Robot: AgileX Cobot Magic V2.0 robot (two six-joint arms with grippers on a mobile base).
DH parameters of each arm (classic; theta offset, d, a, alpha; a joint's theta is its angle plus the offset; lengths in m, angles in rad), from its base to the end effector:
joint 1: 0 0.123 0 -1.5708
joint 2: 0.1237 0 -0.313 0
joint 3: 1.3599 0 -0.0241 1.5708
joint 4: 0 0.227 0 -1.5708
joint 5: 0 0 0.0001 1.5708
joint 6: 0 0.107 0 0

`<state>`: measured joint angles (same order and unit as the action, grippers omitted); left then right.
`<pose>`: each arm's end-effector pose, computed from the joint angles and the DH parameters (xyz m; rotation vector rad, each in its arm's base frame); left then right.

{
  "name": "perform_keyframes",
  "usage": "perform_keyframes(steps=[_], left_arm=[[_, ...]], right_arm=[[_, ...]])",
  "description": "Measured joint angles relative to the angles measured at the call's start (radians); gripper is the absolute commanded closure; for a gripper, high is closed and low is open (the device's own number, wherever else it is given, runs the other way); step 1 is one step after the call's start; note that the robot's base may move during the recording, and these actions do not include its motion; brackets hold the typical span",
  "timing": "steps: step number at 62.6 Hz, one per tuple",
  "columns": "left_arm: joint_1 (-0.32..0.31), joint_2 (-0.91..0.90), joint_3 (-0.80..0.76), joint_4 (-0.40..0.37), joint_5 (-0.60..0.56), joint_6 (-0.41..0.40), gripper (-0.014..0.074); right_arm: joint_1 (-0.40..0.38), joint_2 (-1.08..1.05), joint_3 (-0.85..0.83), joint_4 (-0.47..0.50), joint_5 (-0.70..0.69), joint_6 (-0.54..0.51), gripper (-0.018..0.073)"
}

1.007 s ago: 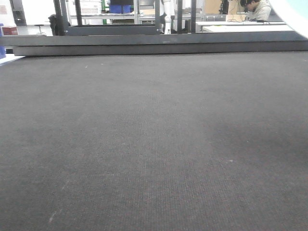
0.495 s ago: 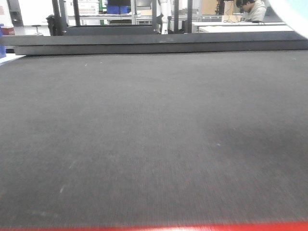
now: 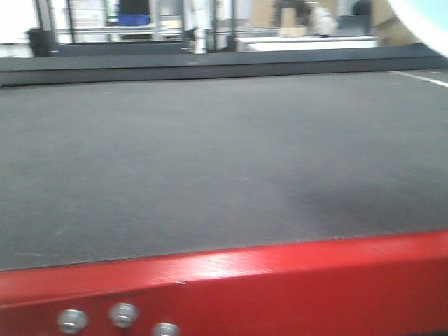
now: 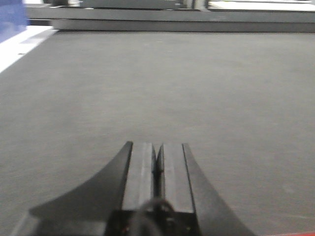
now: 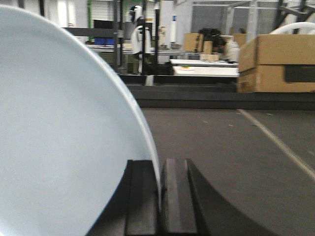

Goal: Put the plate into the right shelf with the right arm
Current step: 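Drive the base away from the table holding the plate in the right gripper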

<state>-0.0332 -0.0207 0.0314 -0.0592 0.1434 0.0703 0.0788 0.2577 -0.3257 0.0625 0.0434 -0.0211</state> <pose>0.0199 -0.0016 0.1893 0.0432 1.6369 -0.0234 0.0362 0.0032 0.3103 -0.0295 1.4594 0.1000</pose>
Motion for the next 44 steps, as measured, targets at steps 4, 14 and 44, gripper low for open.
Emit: perform_keyframes(steps=[4,14,44], left_arm=[[0.0,0.0,0.0,0.0,0.0,0.0,0.0643],[0.0,0.0,0.0,0.0,0.0,0.0,0.0643],[0.0,0.0,0.0,0.0,0.0,0.0,0.0643]], right_arm=[[0.0,0.0,0.0,0.0,0.0,0.0,0.0505],[0.0,0.0,0.0,0.0,0.0,0.0,0.0505],[0.0,0.0,0.0,0.0,0.002,0.0,0.0505]])
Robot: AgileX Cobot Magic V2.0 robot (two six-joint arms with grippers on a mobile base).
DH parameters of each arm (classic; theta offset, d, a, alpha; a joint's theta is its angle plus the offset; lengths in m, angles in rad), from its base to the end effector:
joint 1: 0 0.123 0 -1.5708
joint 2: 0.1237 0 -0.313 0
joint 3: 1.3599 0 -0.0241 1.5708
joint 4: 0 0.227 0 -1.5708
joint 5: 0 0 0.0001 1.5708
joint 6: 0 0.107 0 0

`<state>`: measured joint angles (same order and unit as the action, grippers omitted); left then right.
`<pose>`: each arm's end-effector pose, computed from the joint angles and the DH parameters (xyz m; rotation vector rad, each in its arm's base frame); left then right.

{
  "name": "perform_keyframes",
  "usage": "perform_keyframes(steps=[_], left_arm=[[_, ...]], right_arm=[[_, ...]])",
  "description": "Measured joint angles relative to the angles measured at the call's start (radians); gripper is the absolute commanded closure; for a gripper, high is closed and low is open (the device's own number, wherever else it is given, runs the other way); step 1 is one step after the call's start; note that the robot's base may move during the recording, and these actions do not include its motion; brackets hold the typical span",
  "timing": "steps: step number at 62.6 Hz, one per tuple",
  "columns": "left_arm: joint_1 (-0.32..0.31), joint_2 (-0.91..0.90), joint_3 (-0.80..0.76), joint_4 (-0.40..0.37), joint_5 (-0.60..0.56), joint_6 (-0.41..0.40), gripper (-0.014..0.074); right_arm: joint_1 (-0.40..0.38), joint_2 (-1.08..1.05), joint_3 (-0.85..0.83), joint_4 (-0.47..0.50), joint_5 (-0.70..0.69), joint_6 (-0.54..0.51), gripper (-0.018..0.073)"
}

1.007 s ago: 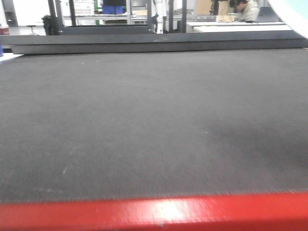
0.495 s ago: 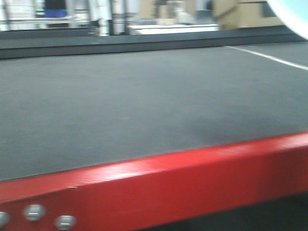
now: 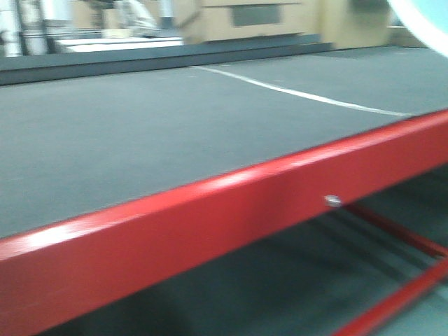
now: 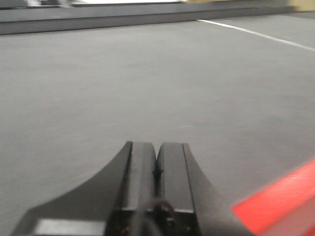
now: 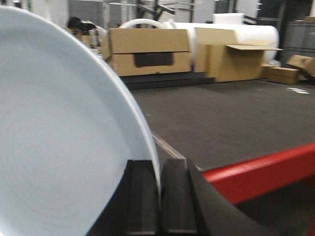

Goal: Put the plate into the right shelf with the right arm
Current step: 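Drive the base away from the table holding the plate in the right gripper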

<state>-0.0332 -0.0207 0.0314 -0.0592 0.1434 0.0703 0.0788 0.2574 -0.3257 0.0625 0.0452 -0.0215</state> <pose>0.0199 -0.0016 0.1893 0.0432 1.6369 -0.0234 0.0362 0.0032 0.3101 -0.0300 1.4609 0.0997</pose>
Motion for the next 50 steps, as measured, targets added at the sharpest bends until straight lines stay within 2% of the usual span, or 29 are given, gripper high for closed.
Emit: perform_keyframes(steps=[50], left_arm=[[0.0,0.0,0.0,0.0,0.0,0.0,0.0643]], right_arm=[[0.0,0.0,0.0,0.0,0.0,-0.002,0.0505]])
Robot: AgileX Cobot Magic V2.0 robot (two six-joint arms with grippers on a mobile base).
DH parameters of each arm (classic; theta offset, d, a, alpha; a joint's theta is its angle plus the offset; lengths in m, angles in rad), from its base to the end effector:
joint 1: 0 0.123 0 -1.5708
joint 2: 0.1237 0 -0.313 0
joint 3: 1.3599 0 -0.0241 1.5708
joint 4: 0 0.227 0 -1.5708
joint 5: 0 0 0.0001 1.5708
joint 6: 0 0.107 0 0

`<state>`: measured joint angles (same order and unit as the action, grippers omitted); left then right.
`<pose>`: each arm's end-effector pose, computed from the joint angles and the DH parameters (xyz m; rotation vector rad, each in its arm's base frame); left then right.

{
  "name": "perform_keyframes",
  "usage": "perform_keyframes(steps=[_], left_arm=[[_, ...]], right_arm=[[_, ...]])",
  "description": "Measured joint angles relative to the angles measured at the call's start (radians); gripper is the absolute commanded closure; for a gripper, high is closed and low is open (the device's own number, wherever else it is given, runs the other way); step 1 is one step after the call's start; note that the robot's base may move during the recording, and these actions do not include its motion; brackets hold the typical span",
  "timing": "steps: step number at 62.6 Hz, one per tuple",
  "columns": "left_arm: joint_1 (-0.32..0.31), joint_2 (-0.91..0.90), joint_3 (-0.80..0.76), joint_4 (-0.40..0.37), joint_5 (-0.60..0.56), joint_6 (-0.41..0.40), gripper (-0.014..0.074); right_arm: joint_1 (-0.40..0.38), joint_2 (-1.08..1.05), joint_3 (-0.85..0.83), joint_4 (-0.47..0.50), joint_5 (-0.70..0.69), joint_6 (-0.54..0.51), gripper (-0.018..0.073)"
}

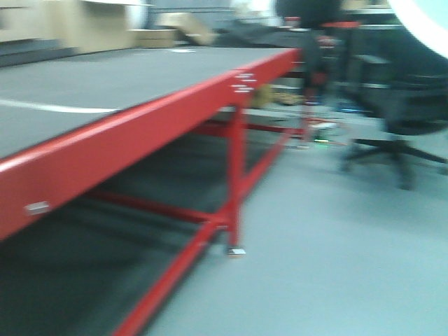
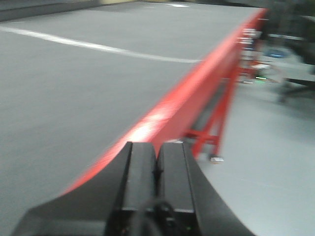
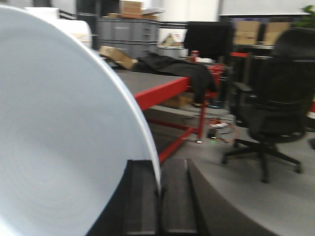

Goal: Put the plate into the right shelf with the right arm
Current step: 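Drive the base away from the table holding the plate in the right gripper, then drive the base past the chair toward the shelf of blue bins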

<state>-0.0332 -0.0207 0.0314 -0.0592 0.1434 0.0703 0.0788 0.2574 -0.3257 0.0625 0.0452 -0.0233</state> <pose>0.0199 -0.0016 0.1893 0.0432 1.6369 -0.0234 0.0362 0.0032 0.3101 -0.0313 1.4608 0.0982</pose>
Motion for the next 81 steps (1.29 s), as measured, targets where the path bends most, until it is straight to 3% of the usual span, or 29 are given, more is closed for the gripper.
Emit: perform_keyframes(steps=[81], left_arm=[[0.0,0.0,0.0,0.0,0.0,0.0,0.0643]], right_arm=[[-0.001,0.0,0.0,0.0,0.0,-0.002,0.0505]])
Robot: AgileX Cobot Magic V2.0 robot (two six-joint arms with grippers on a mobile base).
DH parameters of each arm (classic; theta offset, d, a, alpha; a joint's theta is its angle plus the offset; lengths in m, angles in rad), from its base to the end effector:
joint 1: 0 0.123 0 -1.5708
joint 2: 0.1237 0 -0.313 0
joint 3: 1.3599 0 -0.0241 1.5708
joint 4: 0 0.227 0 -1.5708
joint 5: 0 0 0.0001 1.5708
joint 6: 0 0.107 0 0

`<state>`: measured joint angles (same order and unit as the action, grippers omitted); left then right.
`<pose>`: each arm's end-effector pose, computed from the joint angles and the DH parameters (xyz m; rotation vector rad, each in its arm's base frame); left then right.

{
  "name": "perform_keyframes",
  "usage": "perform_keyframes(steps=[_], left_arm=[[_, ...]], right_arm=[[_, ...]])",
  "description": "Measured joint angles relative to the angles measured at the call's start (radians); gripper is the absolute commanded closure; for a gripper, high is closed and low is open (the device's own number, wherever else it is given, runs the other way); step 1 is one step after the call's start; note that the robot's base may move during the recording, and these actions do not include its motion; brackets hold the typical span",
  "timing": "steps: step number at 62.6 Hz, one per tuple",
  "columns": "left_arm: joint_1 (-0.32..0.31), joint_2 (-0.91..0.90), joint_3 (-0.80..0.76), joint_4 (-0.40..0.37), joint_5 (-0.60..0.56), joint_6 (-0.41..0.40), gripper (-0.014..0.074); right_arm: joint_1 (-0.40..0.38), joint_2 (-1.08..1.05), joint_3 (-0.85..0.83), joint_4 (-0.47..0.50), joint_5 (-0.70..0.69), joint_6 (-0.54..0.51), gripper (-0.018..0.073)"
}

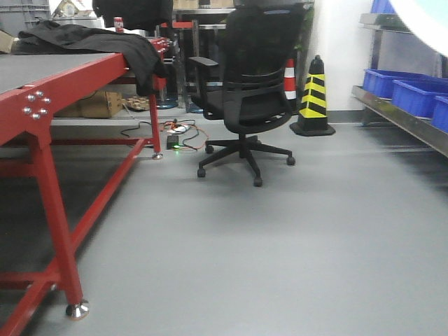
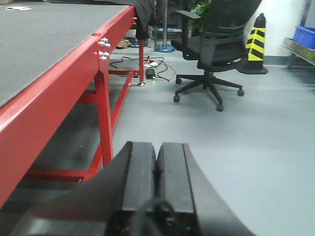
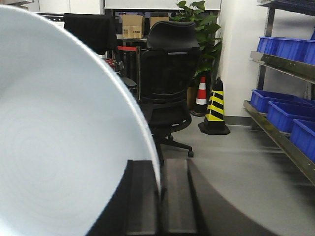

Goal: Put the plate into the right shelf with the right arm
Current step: 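Drive the base past the chair toward the shelf of blue bins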

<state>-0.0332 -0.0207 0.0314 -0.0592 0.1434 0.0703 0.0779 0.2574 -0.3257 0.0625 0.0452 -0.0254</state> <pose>0.0199 -0.0016 0.1893 0.0432 1.6369 -0.0234 0.0362 0.0031 0.3101 -0.0322 1.4608 0.0958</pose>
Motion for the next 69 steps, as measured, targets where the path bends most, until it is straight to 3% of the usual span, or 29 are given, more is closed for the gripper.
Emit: perform_keyframes(steps=[69], left_arm=[[0.0,0.0,0.0,0.0,0.0,0.0,0.0643]], right_arm=[[0.0,0.0,0.0,0.0,0.0,0.0,0.0505]])
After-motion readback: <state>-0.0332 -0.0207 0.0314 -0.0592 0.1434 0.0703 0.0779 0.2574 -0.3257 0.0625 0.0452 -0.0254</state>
